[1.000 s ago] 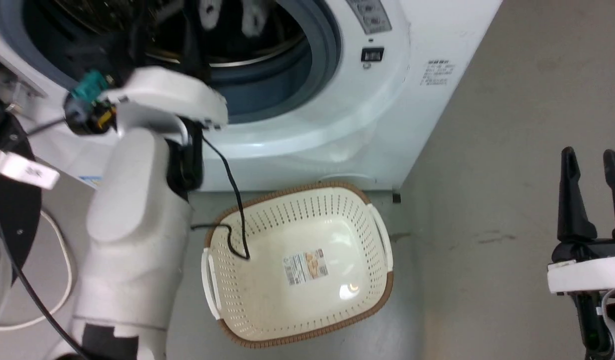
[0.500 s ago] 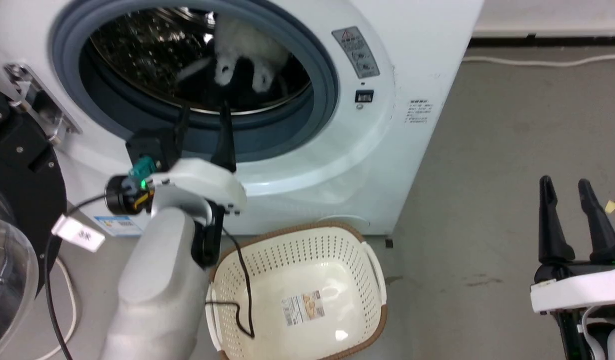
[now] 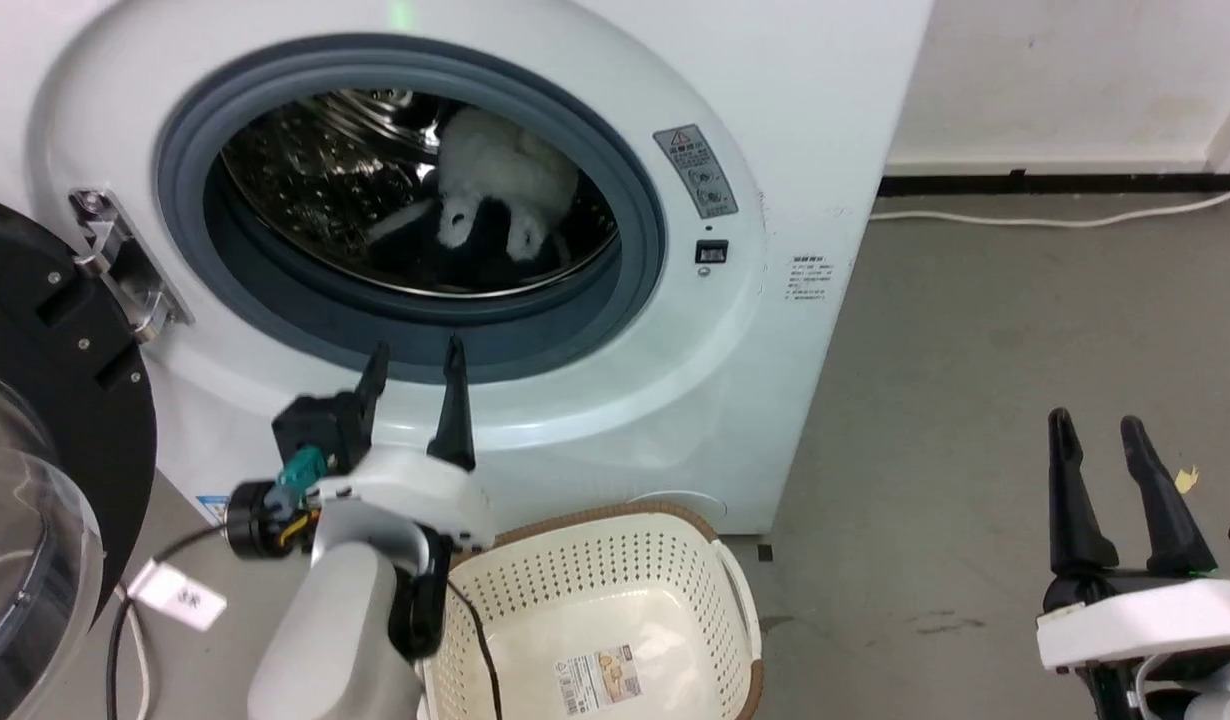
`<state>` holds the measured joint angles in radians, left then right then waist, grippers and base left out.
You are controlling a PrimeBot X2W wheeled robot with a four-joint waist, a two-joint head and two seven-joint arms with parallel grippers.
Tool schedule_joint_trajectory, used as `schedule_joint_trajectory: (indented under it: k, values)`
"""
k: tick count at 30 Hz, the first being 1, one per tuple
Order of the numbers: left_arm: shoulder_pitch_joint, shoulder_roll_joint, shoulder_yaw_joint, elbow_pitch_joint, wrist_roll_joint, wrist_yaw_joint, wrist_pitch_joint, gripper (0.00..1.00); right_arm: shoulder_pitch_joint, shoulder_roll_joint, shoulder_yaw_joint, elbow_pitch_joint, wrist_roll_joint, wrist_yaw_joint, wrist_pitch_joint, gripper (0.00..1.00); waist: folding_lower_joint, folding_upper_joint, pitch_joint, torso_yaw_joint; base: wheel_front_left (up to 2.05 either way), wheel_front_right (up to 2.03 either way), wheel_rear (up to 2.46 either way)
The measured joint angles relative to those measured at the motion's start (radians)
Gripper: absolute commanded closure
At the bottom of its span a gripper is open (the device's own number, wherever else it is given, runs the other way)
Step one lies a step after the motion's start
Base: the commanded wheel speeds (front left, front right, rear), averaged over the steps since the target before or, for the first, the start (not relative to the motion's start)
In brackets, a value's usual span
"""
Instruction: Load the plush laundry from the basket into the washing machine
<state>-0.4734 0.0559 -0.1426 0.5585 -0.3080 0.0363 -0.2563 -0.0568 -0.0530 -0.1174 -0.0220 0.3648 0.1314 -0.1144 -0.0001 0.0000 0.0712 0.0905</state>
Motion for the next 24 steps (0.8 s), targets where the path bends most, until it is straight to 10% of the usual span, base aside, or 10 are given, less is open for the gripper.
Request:
schedule_joint_trajectory:
  k: [24]
  values:
    - [0.26,0.02,-0.045,-0.176,0.07,0.036,0.0,0.0,0.095,0.0,0.043,0.054,-0.106,0.0,-0.055,0.0,0.0,0.0,-0.079,-0.01,0.0,0.0,0.0]
